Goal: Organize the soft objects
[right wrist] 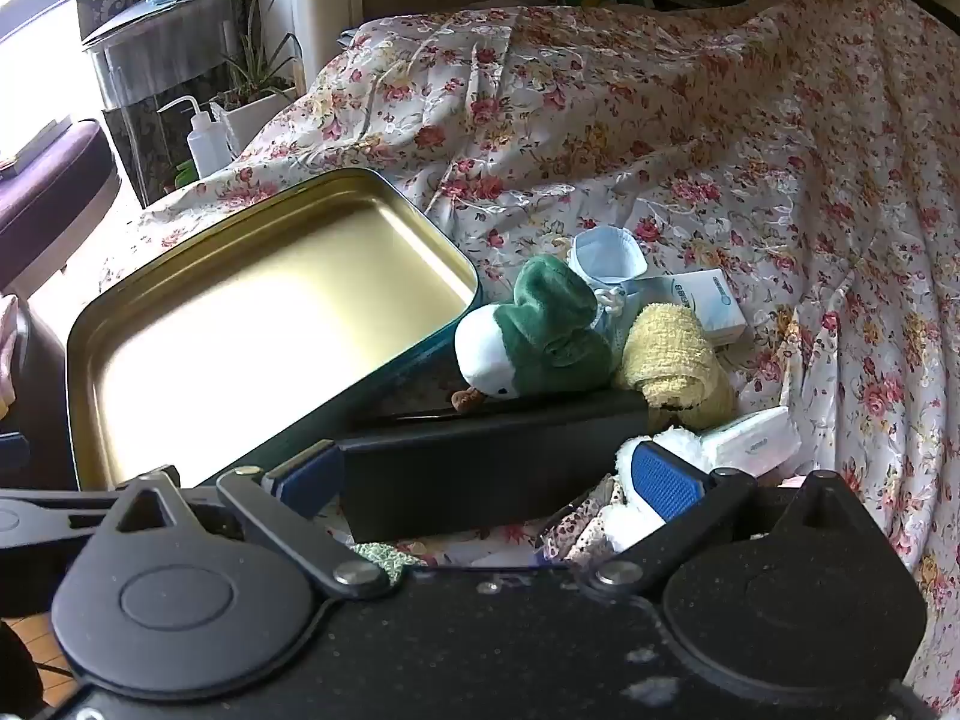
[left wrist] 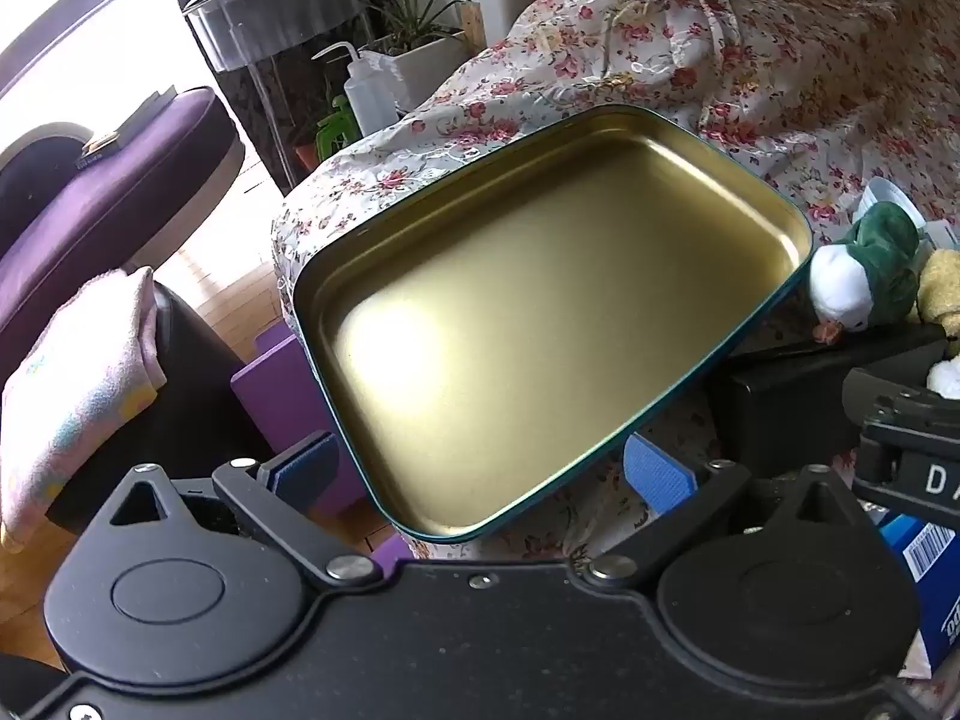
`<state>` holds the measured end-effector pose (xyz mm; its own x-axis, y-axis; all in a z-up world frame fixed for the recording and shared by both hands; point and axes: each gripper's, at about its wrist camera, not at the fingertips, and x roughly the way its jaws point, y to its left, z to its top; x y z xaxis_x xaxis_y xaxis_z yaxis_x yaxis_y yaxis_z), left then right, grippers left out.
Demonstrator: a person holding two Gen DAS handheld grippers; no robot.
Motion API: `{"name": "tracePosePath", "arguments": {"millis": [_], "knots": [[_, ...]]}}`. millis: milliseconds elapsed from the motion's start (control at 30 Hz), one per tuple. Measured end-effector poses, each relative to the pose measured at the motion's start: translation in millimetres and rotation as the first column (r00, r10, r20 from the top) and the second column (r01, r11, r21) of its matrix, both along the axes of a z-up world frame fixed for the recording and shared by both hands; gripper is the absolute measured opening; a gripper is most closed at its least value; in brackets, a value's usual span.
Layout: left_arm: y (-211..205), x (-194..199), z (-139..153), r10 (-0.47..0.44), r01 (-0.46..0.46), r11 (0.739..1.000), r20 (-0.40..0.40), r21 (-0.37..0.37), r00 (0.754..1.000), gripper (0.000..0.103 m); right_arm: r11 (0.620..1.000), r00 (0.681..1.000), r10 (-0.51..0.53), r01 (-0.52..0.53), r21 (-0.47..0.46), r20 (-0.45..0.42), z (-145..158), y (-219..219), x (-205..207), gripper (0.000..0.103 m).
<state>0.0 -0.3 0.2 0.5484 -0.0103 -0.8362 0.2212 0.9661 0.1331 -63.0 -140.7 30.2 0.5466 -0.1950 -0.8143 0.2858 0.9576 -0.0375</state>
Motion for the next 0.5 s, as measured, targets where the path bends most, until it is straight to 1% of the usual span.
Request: {"name": "tracePosePath", "arguments": {"millis": [100,167,300,500], "knots": [[0.2,-4.4,-1.6,-0.010,0.010,1.000,0.005,0.005,1.000,0.099,1.000,1.000,-0.003,0.003,0.002,-0.002,0.4,-0.1,0.1,0.103],[0.5,-1.4,-2.3,-0.017,0.017,1.000,-0.008,0.002,1.000,0.099,1.000,1.000,-0.003,0.003,0.004,0.000,1.1,-0.1,0.0,0.103],[-2.5,-1.9,-4.6,-0.022,0.022,1.000,-0.007,0.017,1.000,0.099,1.000,1.000,-0.003,0.003,0.007,0.001,-1.6,-2.0,0.0,0.103],[-3.1,-5.7,-5.2,-0.014,0.014,1.000,-0.005,0.012,1.000,0.099,1.000,1.000,-0.002,0.002,0.005,-0.001,-3.8,-2.1,0.7,0.103]]}}
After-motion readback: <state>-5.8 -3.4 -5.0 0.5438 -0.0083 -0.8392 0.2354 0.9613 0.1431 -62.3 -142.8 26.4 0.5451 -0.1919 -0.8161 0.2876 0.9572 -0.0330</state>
